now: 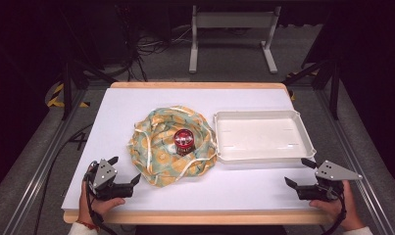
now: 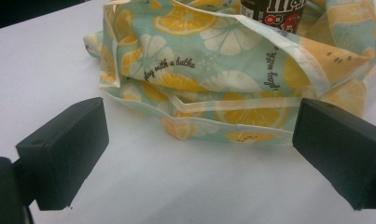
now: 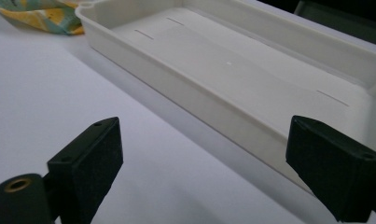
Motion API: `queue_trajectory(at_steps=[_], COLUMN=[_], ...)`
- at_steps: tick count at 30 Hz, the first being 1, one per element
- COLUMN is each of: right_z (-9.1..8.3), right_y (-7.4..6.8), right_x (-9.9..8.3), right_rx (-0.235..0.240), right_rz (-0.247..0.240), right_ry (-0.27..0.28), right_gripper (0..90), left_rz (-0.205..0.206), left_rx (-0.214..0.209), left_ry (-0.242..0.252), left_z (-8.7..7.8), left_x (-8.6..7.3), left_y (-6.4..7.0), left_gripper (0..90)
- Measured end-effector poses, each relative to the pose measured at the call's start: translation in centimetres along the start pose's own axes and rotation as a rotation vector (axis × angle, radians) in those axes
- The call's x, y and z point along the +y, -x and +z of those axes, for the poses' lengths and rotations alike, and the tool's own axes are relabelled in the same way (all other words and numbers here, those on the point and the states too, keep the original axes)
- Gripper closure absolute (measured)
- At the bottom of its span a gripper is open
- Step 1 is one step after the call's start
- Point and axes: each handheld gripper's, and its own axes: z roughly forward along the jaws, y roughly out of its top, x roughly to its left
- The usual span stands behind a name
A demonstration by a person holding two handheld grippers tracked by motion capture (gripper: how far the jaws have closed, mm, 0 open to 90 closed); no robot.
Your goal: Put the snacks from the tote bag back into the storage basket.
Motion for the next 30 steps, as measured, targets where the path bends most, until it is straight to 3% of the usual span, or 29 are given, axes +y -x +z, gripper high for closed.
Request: queue_trajectory(at_steps=[10,13,15,17,20,30], right_z=[-0.1,0.4,0.9,1.4,2.2,4.2], right_y=[-0.3,-0.6,-1.0,-1.3,-1.7,-2.1], right_x=[0.8,1.7,2.4,3.3,4.5,8.1], right_rx=[0.034,0.049,0.036,0.067,0.077,0.126], right_rz=[-0.006,-0.045,-0.079,-0.115,-0.160,-0.232], right_ry=[-0.024,-0.048,-0.074,-0.086,-0.099,-0.097], right_gripper=[12.7,14.9,14.9,15.8,16.4,19.5], left_rz=[0.016,0.005,0.003,0.011,0.007,-0.008], left_rx=[0.000,0.004,0.002,0.006,0.006,-0.012], left_ry=[-0.009,-0.004,-0.017,-0.016,-0.009,-0.006], left_z=[-0.1,-0.2,-0.2,-0.2,-0.3,0.0], left_x=[0.0,-0.1,-0.1,-0.1,-0.1,-0.2], left_y=[0.3,0.2,0.2,0.3,0.3,0.1], left_gripper=[4.4,4.6,4.6,4.8,4.8,4.4])
